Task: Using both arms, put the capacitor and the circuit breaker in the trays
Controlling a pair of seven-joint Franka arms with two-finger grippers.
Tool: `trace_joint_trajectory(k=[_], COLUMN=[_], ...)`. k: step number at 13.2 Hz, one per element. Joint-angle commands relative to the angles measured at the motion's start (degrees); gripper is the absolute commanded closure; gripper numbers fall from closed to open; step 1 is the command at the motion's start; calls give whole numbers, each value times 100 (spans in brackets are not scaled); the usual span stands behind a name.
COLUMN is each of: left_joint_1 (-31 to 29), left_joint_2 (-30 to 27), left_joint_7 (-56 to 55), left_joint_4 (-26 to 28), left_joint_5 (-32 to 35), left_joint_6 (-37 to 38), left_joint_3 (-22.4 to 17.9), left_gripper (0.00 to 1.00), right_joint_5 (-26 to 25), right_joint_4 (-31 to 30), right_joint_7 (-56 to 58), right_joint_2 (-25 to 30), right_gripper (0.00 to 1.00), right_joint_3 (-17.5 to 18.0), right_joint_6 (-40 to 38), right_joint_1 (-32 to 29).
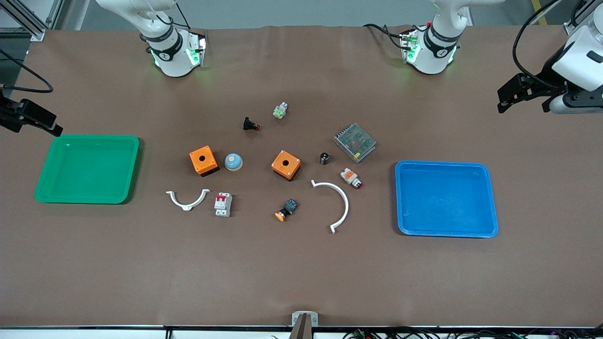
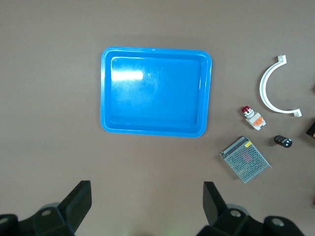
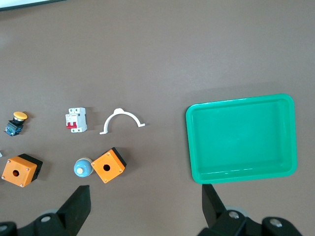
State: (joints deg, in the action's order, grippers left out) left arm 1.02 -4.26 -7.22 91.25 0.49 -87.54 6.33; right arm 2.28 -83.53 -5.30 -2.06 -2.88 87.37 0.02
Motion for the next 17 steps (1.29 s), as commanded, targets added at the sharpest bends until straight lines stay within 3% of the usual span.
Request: trace_joint_trajectory(k=[1, 6, 9, 12, 15, 17], left_joint_1=[-23, 82, 100, 283, 862, 1223], left_joint_2=[92, 460, 925, 1330, 1892, 2086], left_joint_7=[80, 54, -51, -839, -1622, -2472], left_joint_4=[-133, -317, -292, 119, 498, 1041], left_joint_5=[30, 48, 13, 30, 30, 22], left_joint_6=[36, 36, -121, -927, -1824, -2868], left_joint_3=[0, 79, 491, 887, 932, 949], left_gripper=[0, 0, 0, 0, 0, 0], right_joint_5=[-52, -44, -61, -35, 26, 27], right_joint_4=[65, 65, 117, 197, 205, 153], right_joint_7=[3, 3, 20, 21, -32, -24], right_joint_2=[-23, -23, -14, -110, -557, -848], right_gripper=[0, 0, 0, 0, 0, 0], right_joint_3=[15, 24, 15, 15, 50, 42], right_joint_6=[8, 8, -1, 34, 253, 421], right_joint_1=[-38, -38, -29, 6, 260, 602])
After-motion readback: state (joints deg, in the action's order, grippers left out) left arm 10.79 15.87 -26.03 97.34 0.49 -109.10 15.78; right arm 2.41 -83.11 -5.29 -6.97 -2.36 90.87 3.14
